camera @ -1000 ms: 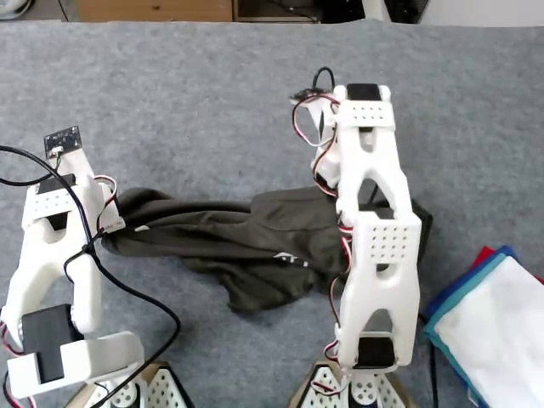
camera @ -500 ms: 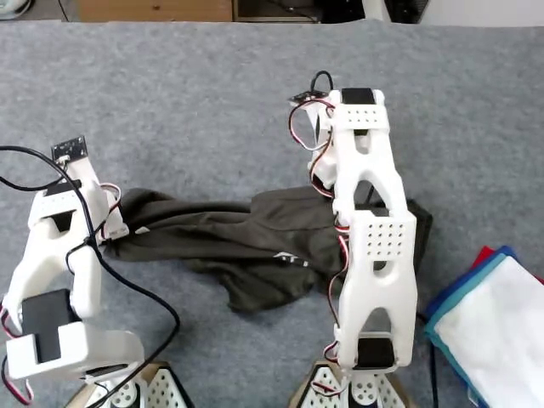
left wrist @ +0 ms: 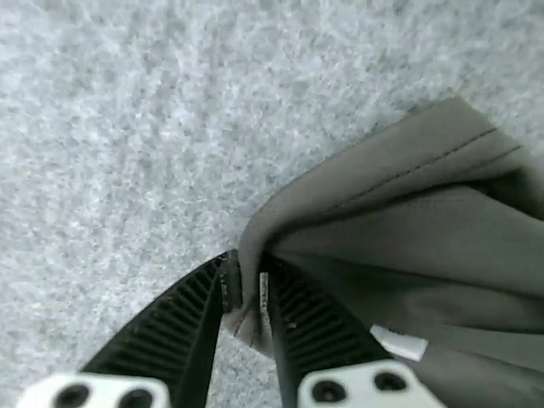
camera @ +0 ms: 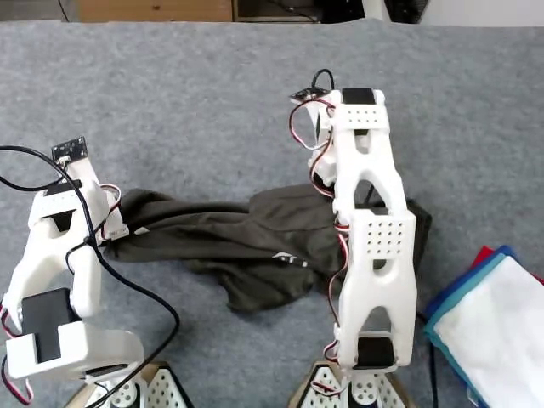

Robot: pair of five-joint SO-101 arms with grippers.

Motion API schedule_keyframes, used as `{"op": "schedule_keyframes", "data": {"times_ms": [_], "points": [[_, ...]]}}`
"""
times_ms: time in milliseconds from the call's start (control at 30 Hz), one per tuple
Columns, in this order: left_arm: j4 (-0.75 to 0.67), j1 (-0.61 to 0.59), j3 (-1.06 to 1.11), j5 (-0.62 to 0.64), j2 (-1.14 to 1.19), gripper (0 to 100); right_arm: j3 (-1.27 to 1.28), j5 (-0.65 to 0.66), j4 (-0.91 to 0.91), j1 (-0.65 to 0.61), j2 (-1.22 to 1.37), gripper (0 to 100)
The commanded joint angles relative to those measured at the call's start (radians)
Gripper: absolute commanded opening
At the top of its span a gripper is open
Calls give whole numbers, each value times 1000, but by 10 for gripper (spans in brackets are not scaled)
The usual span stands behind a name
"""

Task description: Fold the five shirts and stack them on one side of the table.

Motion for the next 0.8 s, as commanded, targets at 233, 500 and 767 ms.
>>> {"op": "schedule_keyframes", "data": {"times_ms": [233,500,767], "points": [[-3,-11,-38,-11,-7,19,-136,-6,109,-25,-219,4],[192,-11,-213,-6,-8,19,-136,-66,110,-25,-492,4],[470,-9,-583,-6,-8,19,-137,-66,110,-27,-865,5]]}}
